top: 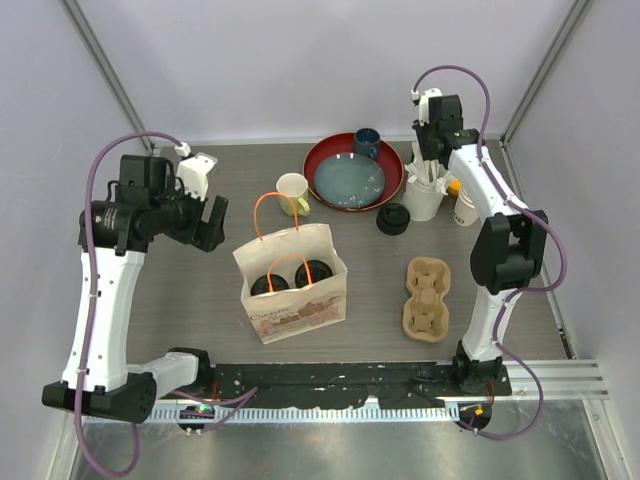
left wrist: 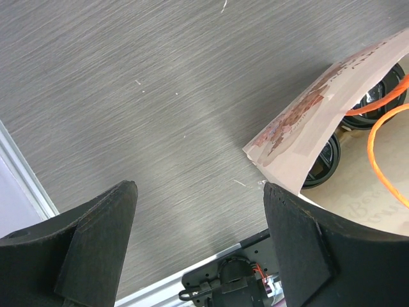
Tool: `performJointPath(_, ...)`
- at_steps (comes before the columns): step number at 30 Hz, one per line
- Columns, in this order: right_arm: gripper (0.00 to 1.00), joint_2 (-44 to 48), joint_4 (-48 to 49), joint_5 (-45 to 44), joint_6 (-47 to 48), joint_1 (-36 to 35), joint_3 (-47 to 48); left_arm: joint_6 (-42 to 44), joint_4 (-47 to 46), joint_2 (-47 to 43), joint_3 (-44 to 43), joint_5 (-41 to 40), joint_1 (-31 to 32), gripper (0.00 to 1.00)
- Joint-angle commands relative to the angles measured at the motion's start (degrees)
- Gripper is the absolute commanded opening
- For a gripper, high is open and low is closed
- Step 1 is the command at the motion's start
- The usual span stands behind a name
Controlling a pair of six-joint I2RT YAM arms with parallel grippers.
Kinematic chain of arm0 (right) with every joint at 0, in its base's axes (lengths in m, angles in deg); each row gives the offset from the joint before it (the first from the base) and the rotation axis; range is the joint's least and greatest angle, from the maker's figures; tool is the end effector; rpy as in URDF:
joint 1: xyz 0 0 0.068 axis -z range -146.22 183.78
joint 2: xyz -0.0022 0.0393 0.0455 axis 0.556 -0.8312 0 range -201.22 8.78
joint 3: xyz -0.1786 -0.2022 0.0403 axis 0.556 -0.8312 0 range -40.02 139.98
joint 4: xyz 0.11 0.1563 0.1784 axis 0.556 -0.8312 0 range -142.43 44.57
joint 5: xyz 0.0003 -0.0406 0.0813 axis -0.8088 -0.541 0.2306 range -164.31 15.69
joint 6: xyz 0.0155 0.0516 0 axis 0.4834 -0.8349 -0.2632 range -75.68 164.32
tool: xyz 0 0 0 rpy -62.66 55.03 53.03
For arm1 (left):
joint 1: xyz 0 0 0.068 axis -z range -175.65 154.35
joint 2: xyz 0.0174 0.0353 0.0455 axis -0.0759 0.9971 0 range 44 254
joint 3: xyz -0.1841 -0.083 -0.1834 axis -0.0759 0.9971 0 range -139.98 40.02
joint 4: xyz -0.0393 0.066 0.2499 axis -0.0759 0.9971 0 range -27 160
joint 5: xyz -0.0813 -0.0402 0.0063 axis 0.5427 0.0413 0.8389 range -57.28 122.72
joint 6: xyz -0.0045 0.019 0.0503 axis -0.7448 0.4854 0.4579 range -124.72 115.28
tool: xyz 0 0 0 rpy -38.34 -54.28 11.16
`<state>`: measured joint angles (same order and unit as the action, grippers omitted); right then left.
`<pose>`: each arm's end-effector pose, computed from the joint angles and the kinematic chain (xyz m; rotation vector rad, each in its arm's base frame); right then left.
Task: Pack the takeout coffee
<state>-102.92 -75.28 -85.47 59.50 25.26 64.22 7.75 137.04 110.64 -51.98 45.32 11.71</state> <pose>0.4510 0.0606 0.3205 -0.3507 2.1942 -0.2805 0.1803 -0.0311 0.4333 0.5123 2.3502 -0.2247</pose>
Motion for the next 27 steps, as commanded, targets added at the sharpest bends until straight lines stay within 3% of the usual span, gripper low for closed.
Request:
performJointPath(1,0.31,-0.89,2.86,-0.45,1.87,0.08,1.31,0.98,-0.21,-0.27,-1.24,2.95,-0.41,0.84)
performJointPath(7,0.29,-0.98,4.27,1.05,2.92,0.08,-0.09,1.15,-0.21,0.08,-1.25,3.31,-0.41,0.84)
performJointPath(15,0.02,2.71,5.76,0.96,2.66,0.16,-2.99,1.42,-0.04,0.34,-1.33,3.83,-0.41,0.84)
performJointPath(27,0.01,15.98,7.7,0.96,-1.03,-0.01,-8.0,1.86,0.32,-0.45,-1.33,4.45,-0.41,0.84)
